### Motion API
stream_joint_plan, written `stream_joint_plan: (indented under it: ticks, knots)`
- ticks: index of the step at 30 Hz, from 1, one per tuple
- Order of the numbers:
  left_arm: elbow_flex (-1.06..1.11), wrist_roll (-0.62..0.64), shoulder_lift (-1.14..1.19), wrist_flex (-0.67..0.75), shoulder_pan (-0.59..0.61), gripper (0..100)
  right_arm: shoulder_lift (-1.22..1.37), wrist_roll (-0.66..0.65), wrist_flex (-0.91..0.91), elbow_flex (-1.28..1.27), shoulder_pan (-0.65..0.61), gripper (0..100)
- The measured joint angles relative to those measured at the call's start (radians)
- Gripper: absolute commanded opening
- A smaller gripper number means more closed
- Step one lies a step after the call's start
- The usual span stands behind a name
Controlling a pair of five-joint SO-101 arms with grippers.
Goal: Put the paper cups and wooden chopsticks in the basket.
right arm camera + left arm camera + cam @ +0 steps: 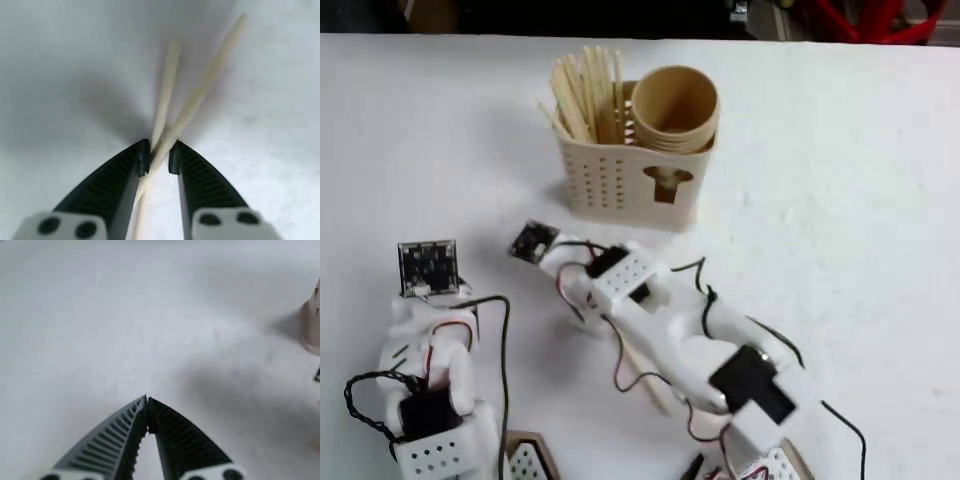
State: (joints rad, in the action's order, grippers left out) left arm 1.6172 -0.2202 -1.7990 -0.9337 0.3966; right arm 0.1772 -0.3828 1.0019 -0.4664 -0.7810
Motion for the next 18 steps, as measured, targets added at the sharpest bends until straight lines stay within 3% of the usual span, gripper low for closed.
stream_joint_plan:
  ticks: [3,10,18]
  knots:
    - [0.000,0.000,0.000,0.000,0.003,2,0.077,0.000,0.080,0.100,0.002,1.5]
    - [0.008,0.000,-0.005,0.000,0.006,2,0.143,0.002,0.155,0.193,0.014,1.9]
    - [0.008,0.000,-0.005,0.000,0.006,2,-0.014,0.000,0.219,0.180,0.054,1.9]
